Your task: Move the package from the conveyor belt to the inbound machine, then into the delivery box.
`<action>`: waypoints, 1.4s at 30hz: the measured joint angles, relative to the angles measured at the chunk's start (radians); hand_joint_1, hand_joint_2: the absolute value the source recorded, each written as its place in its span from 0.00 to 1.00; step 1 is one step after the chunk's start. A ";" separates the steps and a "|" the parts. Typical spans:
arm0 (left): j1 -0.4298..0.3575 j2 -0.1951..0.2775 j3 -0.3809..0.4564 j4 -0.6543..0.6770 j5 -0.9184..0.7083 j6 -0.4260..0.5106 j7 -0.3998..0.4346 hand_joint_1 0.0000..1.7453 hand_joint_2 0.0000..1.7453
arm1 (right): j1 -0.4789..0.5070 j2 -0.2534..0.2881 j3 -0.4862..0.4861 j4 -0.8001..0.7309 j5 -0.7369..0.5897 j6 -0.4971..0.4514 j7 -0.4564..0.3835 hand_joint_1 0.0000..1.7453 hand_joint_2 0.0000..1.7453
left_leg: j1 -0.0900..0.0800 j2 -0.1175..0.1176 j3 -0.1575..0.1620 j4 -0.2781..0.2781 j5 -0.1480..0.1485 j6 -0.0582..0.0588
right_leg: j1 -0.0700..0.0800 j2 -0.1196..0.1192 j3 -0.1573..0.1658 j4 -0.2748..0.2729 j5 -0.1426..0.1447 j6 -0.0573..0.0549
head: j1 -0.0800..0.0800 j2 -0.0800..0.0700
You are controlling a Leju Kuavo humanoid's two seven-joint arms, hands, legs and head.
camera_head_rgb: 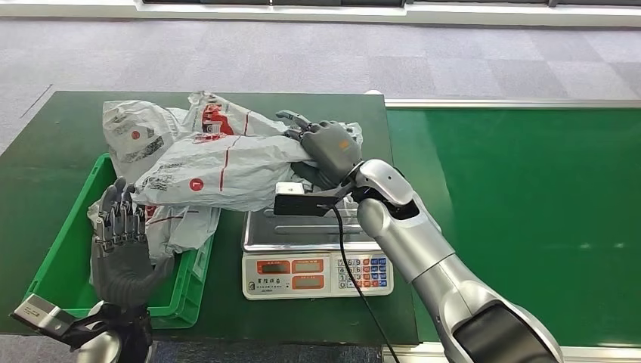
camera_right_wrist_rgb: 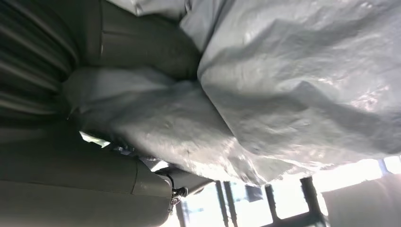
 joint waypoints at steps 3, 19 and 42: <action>0.006 0.000 0.006 -0.010 -0.003 0.003 0.001 0.00 1.00 | -0.013 0.003 0.000 0.044 0.010 -0.002 0.020 0.00 1.00 | 0.000 0.000 0.000 0.000 0.000 0.000 | 0.000 0.000 0.000 0.000 0.000 0.000 | 0.000 0.000; 0.034 -0.003 0.074 -0.079 0.019 0.038 -0.024 0.00 1.00 | -0.031 0.020 -0.046 0.193 -0.228 0.122 -0.204 0.00 1.00 | 0.000 0.000 0.000 0.000 0.000 0.000 | 0.000 0.000 0.000 0.000 0.000 0.000 | 0.000 0.000; -0.189 0.029 -0.069 -0.026 -0.183 0.218 0.001 0.00 1.00 | 0.145 -0.023 -0.288 -0.075 -0.897 0.695 -0.218 0.00 1.00 | 0.000 0.004 0.001 0.001 0.000 0.000 | 0.000 0.003 -0.002 0.000 0.002 -0.001 | 0.000 0.000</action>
